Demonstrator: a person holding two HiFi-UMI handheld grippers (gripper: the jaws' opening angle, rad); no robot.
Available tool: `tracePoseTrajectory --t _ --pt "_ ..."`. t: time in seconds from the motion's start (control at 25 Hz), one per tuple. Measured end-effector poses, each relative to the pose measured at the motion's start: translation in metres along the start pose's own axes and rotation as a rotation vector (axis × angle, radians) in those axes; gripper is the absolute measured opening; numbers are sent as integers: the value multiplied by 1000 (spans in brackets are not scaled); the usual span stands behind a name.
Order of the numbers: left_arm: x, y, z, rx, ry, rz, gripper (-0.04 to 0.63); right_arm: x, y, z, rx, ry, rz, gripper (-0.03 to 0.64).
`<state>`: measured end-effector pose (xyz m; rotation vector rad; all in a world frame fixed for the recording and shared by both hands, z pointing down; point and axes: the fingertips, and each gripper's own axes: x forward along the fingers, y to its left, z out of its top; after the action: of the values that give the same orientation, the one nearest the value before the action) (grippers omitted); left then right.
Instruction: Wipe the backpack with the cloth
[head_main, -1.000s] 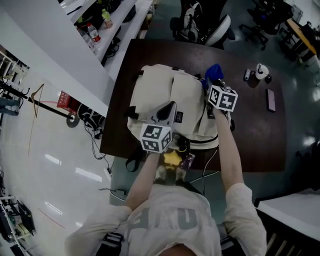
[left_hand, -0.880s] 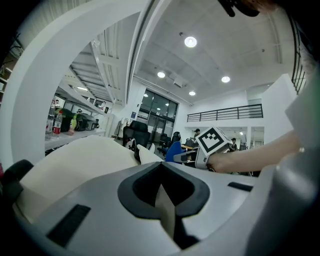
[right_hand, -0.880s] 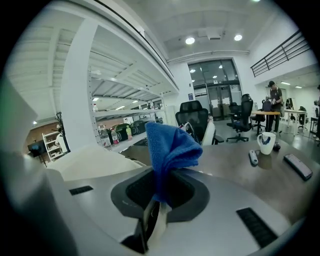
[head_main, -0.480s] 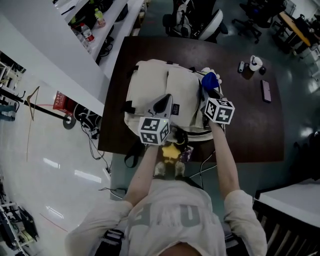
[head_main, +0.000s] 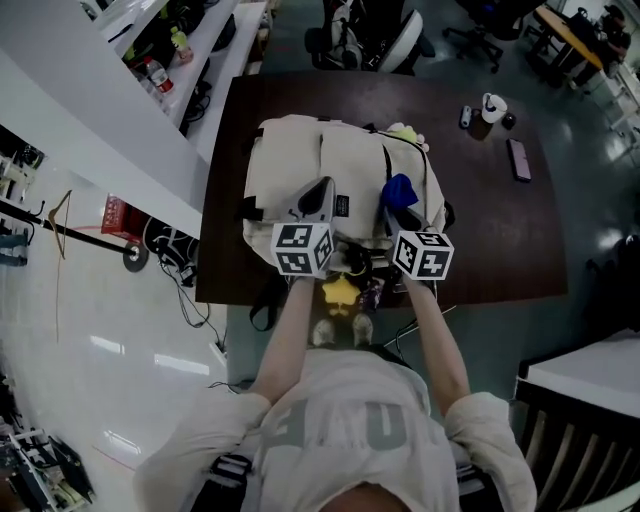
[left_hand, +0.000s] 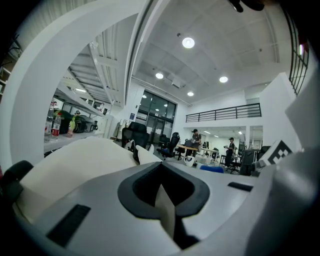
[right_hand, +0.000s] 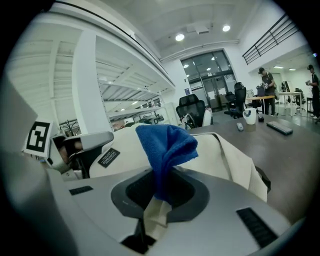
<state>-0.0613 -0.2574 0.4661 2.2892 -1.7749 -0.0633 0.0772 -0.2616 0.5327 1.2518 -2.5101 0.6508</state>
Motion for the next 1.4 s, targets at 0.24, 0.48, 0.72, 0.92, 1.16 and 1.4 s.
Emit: tracePoseTrajectory --t 0.24,0.48,0.72,0.92,1.16,1.4 --pt "0 -1 0 12 -2 -7 -2 -21 25 -29 40 26 40 43" --pt "0 -3 -2 31 2 -12 -2 -32 33 -42 33 36 35 43" --pt "1 -5 -2 31 11 -23 -2 -36 22 -22 16 -5 10 43" --pt "-7 -14 19 65 -32 -8 -2 -36 -6 32 -71 -88 -44 43" --pt "8 -23 38 50 -49 -13 -2 5 -50 104 -152 -151 -89 43" --pt "14 -6 21 33 -15 44 -2 75 -82 121 -198 -77 -93 43"
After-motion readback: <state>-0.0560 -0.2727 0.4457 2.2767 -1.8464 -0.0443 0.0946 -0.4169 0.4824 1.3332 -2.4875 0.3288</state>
